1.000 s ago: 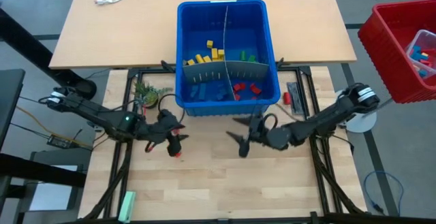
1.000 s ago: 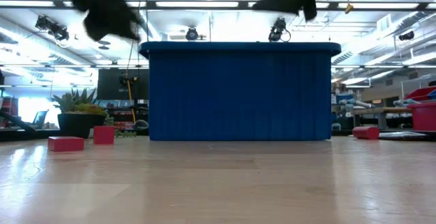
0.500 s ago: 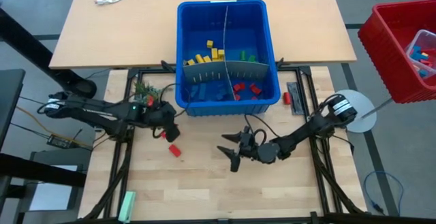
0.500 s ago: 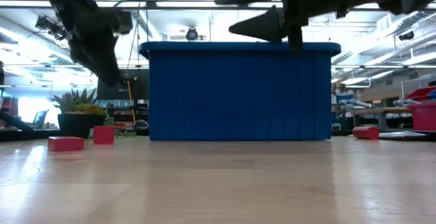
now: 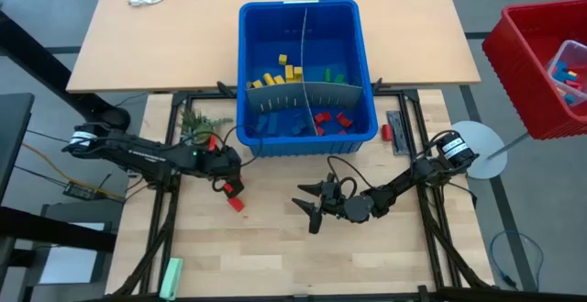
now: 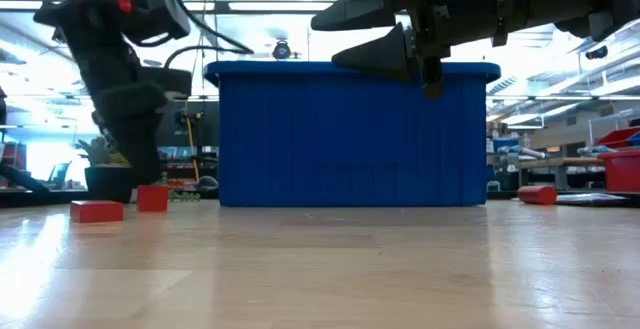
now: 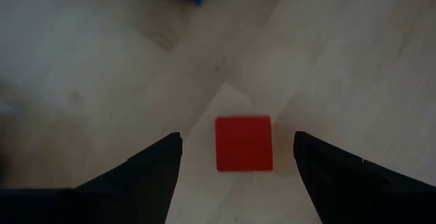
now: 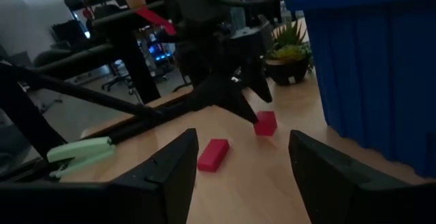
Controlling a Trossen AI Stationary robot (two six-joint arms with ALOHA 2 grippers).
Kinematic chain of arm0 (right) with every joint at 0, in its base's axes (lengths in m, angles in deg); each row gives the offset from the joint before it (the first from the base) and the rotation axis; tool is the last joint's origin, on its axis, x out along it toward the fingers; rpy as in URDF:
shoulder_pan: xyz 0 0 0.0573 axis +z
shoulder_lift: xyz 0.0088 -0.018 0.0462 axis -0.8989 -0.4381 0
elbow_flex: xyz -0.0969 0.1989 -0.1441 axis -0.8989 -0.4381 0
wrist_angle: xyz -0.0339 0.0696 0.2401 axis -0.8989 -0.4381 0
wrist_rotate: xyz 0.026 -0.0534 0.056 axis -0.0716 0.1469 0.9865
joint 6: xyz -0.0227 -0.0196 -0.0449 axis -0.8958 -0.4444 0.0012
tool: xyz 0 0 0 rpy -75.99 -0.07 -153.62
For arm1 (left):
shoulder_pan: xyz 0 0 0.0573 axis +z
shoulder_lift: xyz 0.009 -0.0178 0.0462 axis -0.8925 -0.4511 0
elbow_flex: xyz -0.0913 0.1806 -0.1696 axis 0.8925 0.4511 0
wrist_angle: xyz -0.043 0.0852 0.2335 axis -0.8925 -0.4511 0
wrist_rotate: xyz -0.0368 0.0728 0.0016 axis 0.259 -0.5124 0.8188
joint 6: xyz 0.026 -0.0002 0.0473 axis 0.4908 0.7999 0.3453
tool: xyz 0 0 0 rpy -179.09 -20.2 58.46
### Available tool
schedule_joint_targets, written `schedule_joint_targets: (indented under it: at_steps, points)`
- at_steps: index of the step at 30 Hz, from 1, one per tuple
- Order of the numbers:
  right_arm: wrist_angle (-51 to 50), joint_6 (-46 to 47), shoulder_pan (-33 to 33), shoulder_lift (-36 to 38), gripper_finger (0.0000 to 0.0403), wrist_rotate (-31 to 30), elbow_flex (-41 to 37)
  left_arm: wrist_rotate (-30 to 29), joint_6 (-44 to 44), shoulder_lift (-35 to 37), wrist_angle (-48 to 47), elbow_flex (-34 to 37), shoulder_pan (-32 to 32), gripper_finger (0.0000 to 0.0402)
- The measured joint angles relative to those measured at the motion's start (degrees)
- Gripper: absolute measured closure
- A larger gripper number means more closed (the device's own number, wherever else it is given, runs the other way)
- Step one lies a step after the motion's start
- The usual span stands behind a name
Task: Sort blocks
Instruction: Put the orange block with the other orange blocks into the blue bin
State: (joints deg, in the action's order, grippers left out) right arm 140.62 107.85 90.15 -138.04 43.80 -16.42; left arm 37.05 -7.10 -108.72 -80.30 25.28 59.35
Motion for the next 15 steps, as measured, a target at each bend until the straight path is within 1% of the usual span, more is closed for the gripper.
schedule_joint_targets:
  at_steps: [5,8,11,15]
  points:
    - [-0.1,0.0,-0.1,0.0,0.0193,0.2,0.0,-0.4,0.4,-2.9,5.3,2.5,0.1,0.0109]
    - [-0.1,0.3,-0.1,0.0,0.0198,0.2,0.0,-0.5,0.4,-4.0,6.5,3.6,0.1,0.0119]
    - [-0.2,0.2,-0.1,0.0,0.0202,0.5,0.0,-0.5,0.5,-4.5,7.2,3.5,0.1,0.0152]
    - [-0.2,0.0,-0.2,0.0,0.0207,0.5,0.0,-0.6,0.8,-4.5,7.5,3.5,0.1,0.0222]
